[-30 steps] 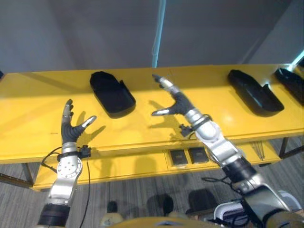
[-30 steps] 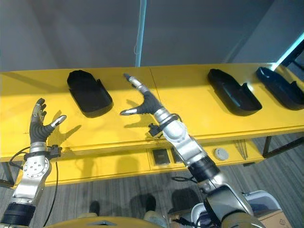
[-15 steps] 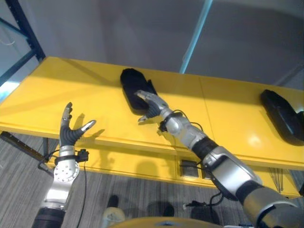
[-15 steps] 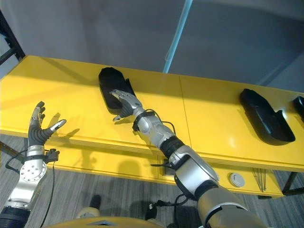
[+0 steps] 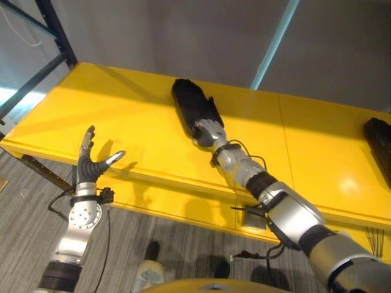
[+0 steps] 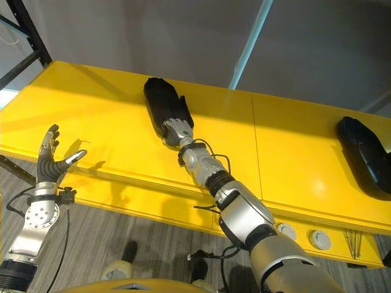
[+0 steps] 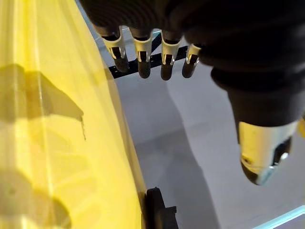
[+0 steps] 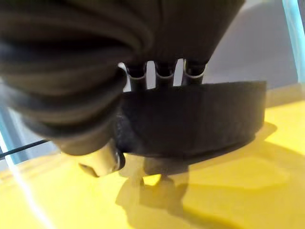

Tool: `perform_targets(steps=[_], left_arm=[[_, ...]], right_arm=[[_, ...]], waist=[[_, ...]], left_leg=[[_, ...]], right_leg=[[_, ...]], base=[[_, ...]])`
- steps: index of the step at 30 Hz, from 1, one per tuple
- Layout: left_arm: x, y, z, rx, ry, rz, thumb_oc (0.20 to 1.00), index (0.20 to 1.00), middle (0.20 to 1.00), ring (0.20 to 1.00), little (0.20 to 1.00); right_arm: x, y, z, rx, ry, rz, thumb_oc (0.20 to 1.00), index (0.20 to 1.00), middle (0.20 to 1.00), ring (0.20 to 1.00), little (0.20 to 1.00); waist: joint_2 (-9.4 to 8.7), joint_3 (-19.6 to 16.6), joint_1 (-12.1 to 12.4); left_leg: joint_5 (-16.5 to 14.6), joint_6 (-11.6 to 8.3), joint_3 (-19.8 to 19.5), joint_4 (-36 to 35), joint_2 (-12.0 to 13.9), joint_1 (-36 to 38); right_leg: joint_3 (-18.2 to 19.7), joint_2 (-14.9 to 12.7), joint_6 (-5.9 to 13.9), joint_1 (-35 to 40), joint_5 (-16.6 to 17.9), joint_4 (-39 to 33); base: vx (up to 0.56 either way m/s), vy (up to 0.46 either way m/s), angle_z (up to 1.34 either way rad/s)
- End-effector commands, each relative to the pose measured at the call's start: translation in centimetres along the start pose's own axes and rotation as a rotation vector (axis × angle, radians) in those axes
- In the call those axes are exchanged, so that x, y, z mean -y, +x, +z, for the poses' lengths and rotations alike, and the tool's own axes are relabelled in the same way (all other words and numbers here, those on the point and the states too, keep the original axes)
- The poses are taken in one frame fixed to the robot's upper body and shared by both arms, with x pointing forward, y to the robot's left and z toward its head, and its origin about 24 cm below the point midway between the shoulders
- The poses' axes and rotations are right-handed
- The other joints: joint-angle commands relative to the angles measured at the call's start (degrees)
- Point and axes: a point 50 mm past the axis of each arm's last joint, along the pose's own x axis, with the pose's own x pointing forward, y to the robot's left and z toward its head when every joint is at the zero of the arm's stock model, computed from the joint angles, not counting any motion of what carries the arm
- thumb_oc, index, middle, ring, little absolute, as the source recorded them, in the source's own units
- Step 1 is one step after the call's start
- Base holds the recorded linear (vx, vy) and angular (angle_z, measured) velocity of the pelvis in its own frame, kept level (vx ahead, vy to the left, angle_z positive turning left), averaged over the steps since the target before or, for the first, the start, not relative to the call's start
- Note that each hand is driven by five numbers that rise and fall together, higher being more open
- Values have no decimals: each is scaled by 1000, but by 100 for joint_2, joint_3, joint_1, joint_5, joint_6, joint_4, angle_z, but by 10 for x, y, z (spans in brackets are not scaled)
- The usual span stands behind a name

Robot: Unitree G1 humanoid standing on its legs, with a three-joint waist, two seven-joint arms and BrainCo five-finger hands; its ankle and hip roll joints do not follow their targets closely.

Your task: Move parts from the plastic box to the shelf.

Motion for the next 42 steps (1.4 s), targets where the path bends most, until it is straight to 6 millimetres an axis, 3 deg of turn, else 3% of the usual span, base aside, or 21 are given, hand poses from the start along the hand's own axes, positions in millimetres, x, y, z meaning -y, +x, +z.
perform_targets(steps=[1,24,34,39,40,41,42], left_arm=[[0,23,31,177,-28,4,1000,1000,1000,1000,1000],[-19,9,17,91,28,105,1000,1000,1000,1000,1000],[-18,6,13,74,35,111,1000,1000,1000,1000,1000],[-15,6,12,65,24,112,1000,1000,1000,1000,1000],[-15,6,12,65,24,112,1000,1000,1000,1000,1000],[-15,6,12,62,25,113,1000,1000,1000,1000,1000],[-15,6,11,60,25,111,1000,1000,1000,1000,1000]], right_arm=[[25,8,-11,-26,-85,-31,200,200,200,200,200],[20,-26,-28,-104,-122,-162,200,200,200,200,200],[17,-29,-3,-4,-14,-160,200,200,200,200,200],[21,-18,23,65,114,-167,200,200,200,200,200],[21,-18,23,65,115,-167,413,413,413,413,413],[22,-17,27,77,133,-171,953,953,953,953,953],[24,-16,30,87,148,-177,1000,1000,1000,1000,1000]], waist=[[-167,194,-6],[-117,176,-544],[-152,198,-594],[-170,199,-557],[-172,201,-559],[-173,200,-558],[-172,198,-557]], left_leg=[[-731,267,195,-22,-179,206],[-885,304,440,-22,-114,435],[-906,319,470,-22,-115,460],[-900,325,483,-22,-112,471],[-900,325,483,-22,-112,471],[-901,328,483,-22,-112,473],[-902,329,483,-22,-113,477]], right_leg=[[66,-146,170,724,-994,29],[331,-99,133,741,-1047,49],[360,-110,132,732,-1038,55],[381,-112,125,727,-1026,57],[382,-113,124,728,-1026,56],[388,-113,122,731,-1025,56],[390,-116,119,732,-1023,58]], base=[[0,0,0],[3,2,-6],[0,0,0],[0,0,0],[0,0,0],[0,0,0],[0,0,0]])
